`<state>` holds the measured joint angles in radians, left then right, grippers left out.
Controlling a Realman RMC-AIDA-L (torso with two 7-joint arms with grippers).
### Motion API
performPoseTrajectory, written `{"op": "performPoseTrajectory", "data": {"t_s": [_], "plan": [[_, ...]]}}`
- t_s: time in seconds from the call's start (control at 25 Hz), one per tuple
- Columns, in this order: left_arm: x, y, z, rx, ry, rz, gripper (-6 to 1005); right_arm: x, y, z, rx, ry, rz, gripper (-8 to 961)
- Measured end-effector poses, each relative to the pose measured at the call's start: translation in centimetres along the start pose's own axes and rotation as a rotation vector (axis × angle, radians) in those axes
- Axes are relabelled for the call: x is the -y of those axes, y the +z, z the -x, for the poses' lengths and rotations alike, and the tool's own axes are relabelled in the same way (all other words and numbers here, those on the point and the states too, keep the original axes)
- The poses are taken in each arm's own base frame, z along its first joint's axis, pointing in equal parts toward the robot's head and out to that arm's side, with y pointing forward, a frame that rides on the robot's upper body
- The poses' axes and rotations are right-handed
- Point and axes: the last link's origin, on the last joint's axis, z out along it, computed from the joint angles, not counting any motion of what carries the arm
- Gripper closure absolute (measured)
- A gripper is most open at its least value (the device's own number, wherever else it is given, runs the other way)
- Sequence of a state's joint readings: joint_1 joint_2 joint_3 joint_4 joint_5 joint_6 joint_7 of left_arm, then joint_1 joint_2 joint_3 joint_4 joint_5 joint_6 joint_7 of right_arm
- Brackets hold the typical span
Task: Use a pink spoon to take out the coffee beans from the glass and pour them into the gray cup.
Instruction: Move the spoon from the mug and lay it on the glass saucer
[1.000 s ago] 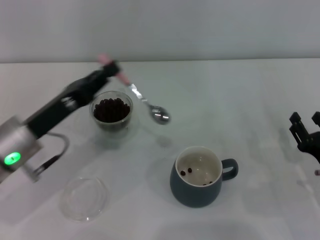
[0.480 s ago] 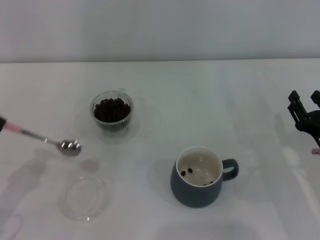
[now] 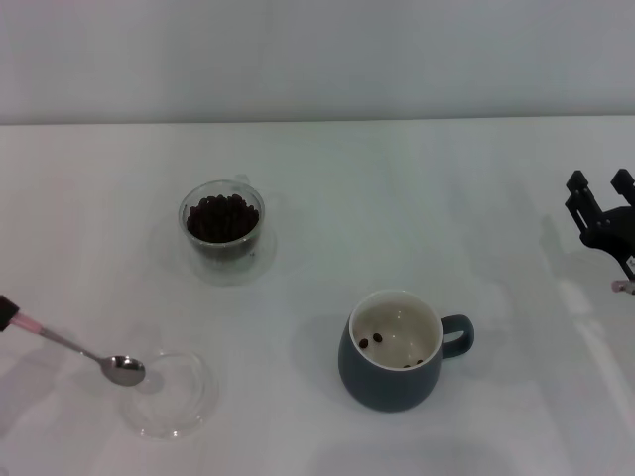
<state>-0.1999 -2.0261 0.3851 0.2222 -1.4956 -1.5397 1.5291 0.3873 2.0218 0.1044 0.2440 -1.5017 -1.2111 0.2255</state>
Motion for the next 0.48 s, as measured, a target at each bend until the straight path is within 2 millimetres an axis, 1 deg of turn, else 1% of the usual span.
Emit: {"op": "performPoseTrajectory", "data": {"t_s": [0.16, 0.48], "plan": [[0.5, 1.5, 0.1, 0.041, 0.013, -0.040, 873, -0.1, 0.1, 0.0, -0.001, 0.000, 0.003, 291], [0.4, 4.4, 0.7, 0.158, 0.065, -0.044, 872, -0.3, 0.3, 0.1, 0.000, 0.001, 0.007, 285]]}}
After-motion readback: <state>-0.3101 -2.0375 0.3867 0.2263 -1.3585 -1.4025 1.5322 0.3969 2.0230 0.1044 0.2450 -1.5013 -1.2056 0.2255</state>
